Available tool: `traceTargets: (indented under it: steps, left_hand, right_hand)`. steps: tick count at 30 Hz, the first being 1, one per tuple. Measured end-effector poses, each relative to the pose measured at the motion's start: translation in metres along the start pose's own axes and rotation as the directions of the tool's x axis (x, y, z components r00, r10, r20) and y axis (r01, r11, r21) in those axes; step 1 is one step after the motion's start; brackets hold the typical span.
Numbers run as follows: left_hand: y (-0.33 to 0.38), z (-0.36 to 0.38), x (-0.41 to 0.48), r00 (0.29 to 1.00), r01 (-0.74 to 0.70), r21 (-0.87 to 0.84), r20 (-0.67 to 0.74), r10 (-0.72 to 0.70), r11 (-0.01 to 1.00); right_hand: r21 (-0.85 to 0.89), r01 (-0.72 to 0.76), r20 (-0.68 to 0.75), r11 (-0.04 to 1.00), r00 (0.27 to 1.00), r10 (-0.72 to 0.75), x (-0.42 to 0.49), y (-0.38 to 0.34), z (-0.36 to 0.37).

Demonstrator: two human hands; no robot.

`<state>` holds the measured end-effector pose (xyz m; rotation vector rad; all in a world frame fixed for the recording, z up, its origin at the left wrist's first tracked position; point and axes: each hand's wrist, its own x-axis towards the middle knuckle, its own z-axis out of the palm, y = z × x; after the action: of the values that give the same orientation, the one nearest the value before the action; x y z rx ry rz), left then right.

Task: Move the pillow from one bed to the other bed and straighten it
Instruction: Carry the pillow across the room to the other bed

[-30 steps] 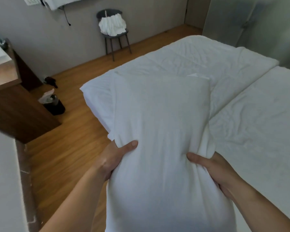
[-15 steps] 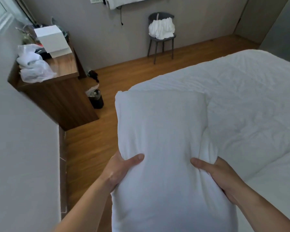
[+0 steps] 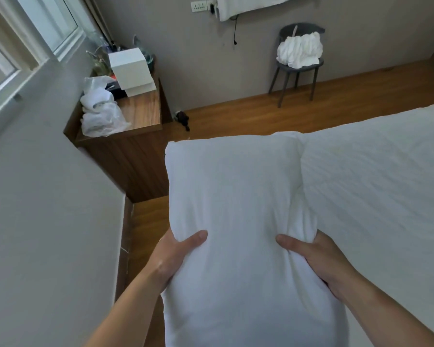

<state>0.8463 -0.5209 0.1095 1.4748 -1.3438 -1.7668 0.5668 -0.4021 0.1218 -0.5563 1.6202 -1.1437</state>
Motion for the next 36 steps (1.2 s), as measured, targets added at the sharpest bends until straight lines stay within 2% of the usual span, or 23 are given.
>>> traceTargets:
  steps: [8,16,22,29,36]
  left_hand:
    - [0.066,-0.001,0.116,0.997,0.030,-0.041,-0.074,-0.033,0.999]
    - [0.124,-0.021,0.222,0.999,0.024,-0.042,-0.020,-0.025,0.999]
    - [0.164,-0.062,0.323,1.000,0.025,-0.047,0.012,-0.025,0.999]
    - [0.241,-0.121,0.445,0.992,0.005,-0.018,0.127,-0.003,1.000]
    - [0.290,-0.134,0.555,0.980,0.033,0.047,0.195,-0.042,0.998]
  right_hand:
    - [-0.024,0.017,0.080,1.000,0.997,-0.015,0.145,-0.080,0.000]
    - [-0.025,0.012,0.050,1.000,0.999,-0.011,0.249,-0.135,0.021]
    - [0.002,0.020,-0.021,1.000,1.000,-0.019,0.333,-0.172,0.069]
    - [0.056,0.036,-0.128,0.998,0.991,-0.028,0.415,-0.231,0.135]
    - [0.095,0.054,-0.207,0.994,0.978,-0.033,0.494,-0.274,0.154]
